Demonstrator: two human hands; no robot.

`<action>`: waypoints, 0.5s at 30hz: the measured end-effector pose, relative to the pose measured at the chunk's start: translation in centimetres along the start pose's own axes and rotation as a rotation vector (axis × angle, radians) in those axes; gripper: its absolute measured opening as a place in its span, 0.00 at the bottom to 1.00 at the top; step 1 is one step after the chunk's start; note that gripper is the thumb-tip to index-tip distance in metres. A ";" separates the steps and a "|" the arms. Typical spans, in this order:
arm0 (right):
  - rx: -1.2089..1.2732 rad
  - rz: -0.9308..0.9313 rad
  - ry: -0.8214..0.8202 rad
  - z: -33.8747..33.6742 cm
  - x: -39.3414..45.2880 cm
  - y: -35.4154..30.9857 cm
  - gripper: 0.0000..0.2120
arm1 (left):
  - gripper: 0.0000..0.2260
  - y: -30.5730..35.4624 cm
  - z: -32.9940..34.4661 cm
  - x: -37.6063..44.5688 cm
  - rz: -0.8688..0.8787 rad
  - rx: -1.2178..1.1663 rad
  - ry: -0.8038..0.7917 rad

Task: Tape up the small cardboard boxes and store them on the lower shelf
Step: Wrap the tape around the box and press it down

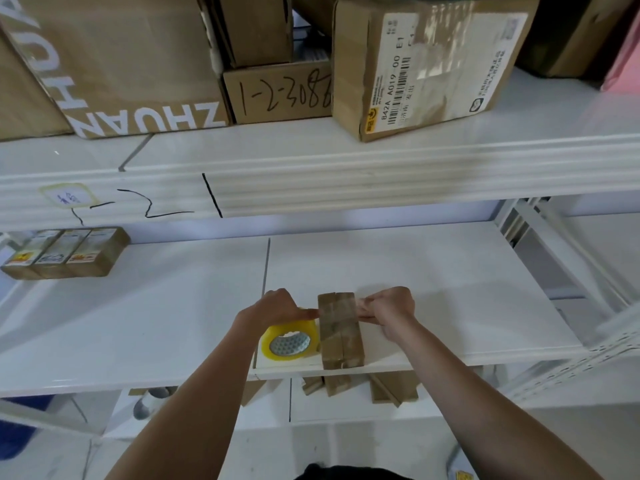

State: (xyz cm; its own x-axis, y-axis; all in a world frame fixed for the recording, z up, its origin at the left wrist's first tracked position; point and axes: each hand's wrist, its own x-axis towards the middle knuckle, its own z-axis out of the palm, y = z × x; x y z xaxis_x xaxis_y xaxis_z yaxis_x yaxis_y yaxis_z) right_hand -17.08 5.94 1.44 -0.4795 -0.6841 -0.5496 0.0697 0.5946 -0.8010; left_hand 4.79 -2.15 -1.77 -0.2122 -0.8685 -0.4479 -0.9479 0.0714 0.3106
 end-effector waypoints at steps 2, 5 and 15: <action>0.010 0.007 0.013 0.2 0.3 0.1 0.07 | 0.34 -0.4 0.1 0.1 0.004 0.025 0.009; 0.021 0.022 0.002 0.0 0.7 0.4 0.06 | 0.35 -0.3 0.3 0.4 0.010 0.013 0.008; -0.109 -0.066 0.034 -0.9 1.2 3.8 0.03 | 0.30 -0.6 1.3 1.1 0.069 0.053 0.007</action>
State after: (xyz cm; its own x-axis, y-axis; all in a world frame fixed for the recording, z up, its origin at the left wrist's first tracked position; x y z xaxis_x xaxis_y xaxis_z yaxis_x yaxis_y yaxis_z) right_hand -18.13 7.77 -2.08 -0.5090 -0.7097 -0.4870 -0.0571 0.5924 -0.8036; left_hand 4.82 -2.47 -3.55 -0.2756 -0.8641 -0.4211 -0.9424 0.1565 0.2956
